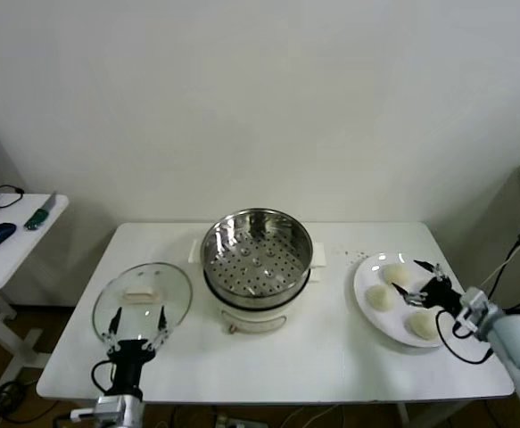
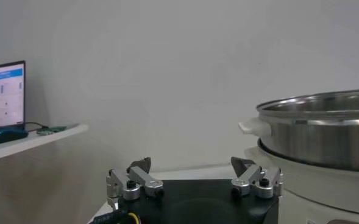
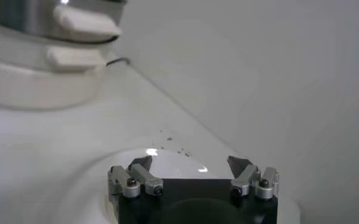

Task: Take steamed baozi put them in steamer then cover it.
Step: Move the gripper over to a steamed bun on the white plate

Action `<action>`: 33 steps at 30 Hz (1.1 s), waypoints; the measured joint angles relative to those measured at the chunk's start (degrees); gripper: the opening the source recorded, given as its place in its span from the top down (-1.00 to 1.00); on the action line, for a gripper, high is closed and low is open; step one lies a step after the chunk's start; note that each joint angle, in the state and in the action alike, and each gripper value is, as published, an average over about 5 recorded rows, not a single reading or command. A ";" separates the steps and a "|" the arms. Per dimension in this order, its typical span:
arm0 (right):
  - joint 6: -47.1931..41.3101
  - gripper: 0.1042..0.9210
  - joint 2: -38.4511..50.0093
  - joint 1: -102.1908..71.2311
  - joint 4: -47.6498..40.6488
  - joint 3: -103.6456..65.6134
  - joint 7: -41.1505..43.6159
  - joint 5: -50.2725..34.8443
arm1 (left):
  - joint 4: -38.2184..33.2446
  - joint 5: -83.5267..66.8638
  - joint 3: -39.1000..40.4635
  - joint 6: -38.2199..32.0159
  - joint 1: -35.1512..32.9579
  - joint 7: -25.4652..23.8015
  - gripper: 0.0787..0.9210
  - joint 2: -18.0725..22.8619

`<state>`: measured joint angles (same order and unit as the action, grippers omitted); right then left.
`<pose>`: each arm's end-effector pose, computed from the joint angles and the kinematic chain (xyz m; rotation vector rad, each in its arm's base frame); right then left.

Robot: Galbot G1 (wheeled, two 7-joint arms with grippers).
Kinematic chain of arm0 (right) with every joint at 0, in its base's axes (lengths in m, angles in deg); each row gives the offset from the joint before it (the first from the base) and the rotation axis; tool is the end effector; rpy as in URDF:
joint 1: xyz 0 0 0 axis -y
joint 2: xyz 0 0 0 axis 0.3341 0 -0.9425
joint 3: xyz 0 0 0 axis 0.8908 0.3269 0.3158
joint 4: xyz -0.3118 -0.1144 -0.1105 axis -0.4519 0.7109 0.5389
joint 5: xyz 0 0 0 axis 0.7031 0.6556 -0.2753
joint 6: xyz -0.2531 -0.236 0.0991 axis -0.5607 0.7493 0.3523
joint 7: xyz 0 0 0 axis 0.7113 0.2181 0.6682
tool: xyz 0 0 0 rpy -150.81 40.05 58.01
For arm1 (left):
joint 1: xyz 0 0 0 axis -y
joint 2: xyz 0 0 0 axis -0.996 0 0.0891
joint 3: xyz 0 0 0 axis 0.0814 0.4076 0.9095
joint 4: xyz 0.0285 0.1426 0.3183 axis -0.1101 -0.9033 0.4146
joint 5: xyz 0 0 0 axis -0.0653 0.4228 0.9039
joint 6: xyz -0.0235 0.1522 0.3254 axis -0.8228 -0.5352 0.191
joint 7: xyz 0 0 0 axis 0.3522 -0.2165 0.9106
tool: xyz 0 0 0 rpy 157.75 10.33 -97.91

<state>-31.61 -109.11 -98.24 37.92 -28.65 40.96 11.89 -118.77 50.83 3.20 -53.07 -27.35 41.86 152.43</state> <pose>0.4007 -0.2815 -0.2456 0.8862 -2.2904 1.0447 0.1642 0.0446 -0.3684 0.2018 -3.0630 -0.1998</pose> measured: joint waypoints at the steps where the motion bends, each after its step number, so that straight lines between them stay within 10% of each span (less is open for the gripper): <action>1: 0.20 -0.76 0.95 2.53 -0.95 2.56 1.60 0.91 | 0.02 -0.12 -0.03 0.04 -0.05 0.11 -0.77 -0.05; 33: 12.74 -0.76 -11.75 50.20 -39.62 53.79 21.35 18.77 | 1.46 -4.30 -0.27 2.03 1.53 2.15 -0.77 0.35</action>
<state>-18.88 -120.86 -48.04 -1.70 25.13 62.30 30.66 -117.30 46.53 2.93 -51.03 -25.82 44.01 152.78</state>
